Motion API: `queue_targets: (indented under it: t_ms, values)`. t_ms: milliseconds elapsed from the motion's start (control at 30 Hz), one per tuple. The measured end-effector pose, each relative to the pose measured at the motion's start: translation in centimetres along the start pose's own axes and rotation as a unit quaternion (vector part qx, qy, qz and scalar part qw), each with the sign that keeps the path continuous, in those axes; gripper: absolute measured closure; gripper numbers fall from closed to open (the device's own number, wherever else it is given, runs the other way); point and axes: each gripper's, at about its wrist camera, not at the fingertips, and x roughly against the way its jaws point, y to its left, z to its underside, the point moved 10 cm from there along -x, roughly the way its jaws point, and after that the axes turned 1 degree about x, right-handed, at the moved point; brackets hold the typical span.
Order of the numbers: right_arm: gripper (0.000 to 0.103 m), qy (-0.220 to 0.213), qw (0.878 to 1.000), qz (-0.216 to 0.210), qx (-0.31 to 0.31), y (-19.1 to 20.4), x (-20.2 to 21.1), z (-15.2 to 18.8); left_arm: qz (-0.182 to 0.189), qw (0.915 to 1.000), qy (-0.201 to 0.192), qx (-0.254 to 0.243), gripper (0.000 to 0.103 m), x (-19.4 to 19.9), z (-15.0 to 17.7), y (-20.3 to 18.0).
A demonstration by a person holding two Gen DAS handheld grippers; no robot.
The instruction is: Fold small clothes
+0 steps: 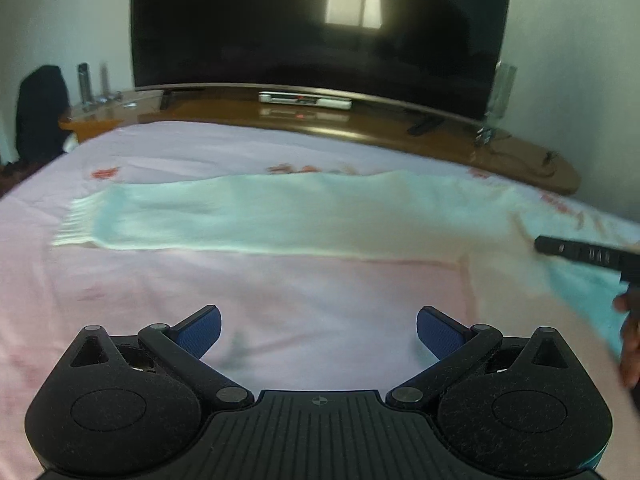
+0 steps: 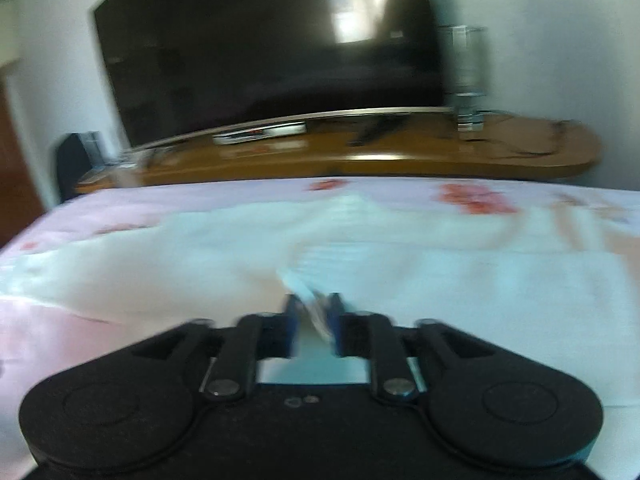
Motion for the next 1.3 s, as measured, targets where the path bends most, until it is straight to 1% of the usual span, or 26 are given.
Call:
queue_targets:
  t_ms: [33,67,133,233,267,300,333,367,467,500,533,567,600,633,667,767,833,933,1000,1067,1200,1267,1300]
  values:
    - [0.07,-0.011,1.0,0.001,0.005,0.0,1.0,-0.2,0.013,0.9999,-0.001,0.007,0.0,-0.4,-0.3,-1.0]
    - [0.071,-0.025,1.0,0.003,0.007,-0.3,2.1,-0.4,0.029,0.9995,-0.001,0.014,0.0,-0.9,-0.6,-2.1]
    - [0.072,-0.045,0.999,0.031,-0.003,-2.2,5.0,-0.2,0.076,0.9966,0.0,0.033,0.0,-2.1,-1.4,-5.2]
    - [0.071,-0.052,0.995,0.072,-0.04,-6.6,9.0,1.2,0.155,0.9866,0.003,0.051,0.001,-3.9,-2.6,-10.8]
    - [0.071,-0.052,0.994,0.083,-0.052,-7.9,10.3,1.8,0.182,0.9814,0.012,0.059,0.003,-4.6,-2.8,-12.6]
    - [0.071,-0.053,0.993,0.092,-0.058,-8.8,11.4,2.3,0.205,0.9758,0.025,0.07,0.023,-5.6,-2.9,-14.4]
    - [0.071,-0.055,0.991,0.103,-0.064,-10.5,11.4,2.4,0.222,0.9707,0.045,0.08,0.036,-6.6,-2.8,-16.1]
    - [0.07,-0.056,0.99,0.111,-0.07,-11.4,12.3,2.9,0.235,0.9657,0.061,0.091,0.037,-7.7,-2.8,-17.4]
    - [0.07,-0.059,0.985,0.138,-0.09,-13.9,14.4,4.1,0.249,0.9556,0.099,0.124,0.036,-10.8,-2.6,-20.1]
    - [0.07,-0.061,0.983,0.145,-0.099,-14.7,15.2,4.4,0.251,0.9537,0.1,0.132,0.037,-11.6,-2.6,-20.8]
    - [0.069,-0.063,0.981,0.15,-0.106,-15.2,15.3,4.8,0.248,0.9551,0.092,0.134,0.037,-12.0,-2.8,-21.4]
    - [0.069,-0.064,0.979,0.156,-0.113,-15.8,15.8,5.1,0.246,0.9562,0.089,0.132,0.04,-12.4,-3.0,-22.0]
    - [0.069,-0.064,0.978,0.161,-0.119,-16.3,16.2,5.5,0.245,0.9573,0.089,0.126,0.079,-12.6,-3.0,-22.6]
    - [0.069,-0.063,0.976,0.165,-0.125,-16.9,16.4,5.8,0.242,0.9577,0.102,0.117,0.1,-13.1,-2.7,-23.2]
    - [0.069,-0.06,0.975,0.168,-0.131,-17.4,16.5,6.2,0.239,0.9587,0.105,0.113,0.1,-13.2,-2.4,-23.4]
    - [0.068,-0.045,0.972,0.177,-0.146,-18.5,16.3,7.3,0.24,0.9649,0.056,0.092,0.1,-11.1,-3.4,-22.7]
    - [0.068,-0.041,0.972,0.178,-0.145,-18.7,16.1,7.5,0.236,0.9668,0.038,0.09,0.1,-10.0,-4.2,-21.5]
    - [0.067,-0.033,0.975,0.175,-0.136,-18.7,15.6,7.4,0.222,0.9707,0.023,0.088,0.1,-9.7,-4.8,-19.2]
    - [0.067,-0.027,0.976,0.172,-0.13,-18.7,14.7,7.1,0.209,0.9731,0.024,0.095,0.1,-9.8,-4.8,-17.1]
    - [0.067,-0.019,0.977,0.176,-0.12,-18.5,14.2,7.1,0.202,0.9733,0.029,0.106,0.1,-10.5,-4.7,-15.6]
    - [0.069,-0.02,0.975,0.187,-0.116,-18.7,13.7,6.6,0.195,0.9748,0.043,0.1,0.1,-10.9,-3.7,-14.3]
    - [0.074,-0.015,0.975,0.191,-0.117,-19.0,13.4,6.7,0.191,0.975,0.045,0.104,0.1,-11.0,-2.9,-13.7]
    - [0.08,-0.012,0.975,0.189,-0.116,-19.1,13.2,6.8,0.189,0.9749,0.047,0.108,0.1,-11.1,-2.7,-13.5]
